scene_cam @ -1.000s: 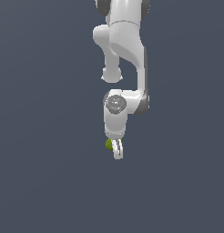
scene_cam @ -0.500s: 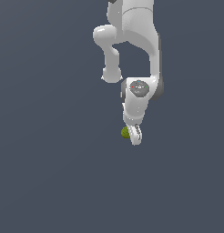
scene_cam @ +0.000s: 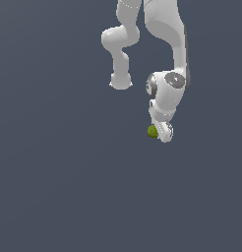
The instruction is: Pick up the object and move it to a goal position.
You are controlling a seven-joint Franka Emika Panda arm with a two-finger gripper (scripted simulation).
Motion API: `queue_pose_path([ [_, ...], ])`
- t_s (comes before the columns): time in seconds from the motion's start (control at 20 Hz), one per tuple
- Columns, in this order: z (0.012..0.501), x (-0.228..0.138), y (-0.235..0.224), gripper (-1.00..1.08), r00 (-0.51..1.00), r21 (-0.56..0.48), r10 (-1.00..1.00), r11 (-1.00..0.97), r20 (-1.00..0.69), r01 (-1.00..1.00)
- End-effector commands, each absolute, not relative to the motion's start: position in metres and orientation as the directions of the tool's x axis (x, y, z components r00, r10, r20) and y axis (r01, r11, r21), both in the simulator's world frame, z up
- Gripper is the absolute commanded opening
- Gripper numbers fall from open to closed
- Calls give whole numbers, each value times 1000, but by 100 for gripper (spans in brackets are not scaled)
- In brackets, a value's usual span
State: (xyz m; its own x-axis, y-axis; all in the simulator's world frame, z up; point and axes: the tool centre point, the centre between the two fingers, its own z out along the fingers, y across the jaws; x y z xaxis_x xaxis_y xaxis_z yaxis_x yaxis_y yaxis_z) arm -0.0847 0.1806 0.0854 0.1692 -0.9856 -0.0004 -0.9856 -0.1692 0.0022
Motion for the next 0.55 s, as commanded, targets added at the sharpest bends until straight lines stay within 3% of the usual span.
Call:
queue_pose_path([
  [0.0, 90, -95, 197, -100, 168, 0, -986, -168, -1, -986],
  [0.5, 96, -111, 224, -100, 167, 0, -986, -167, 0, -986],
])
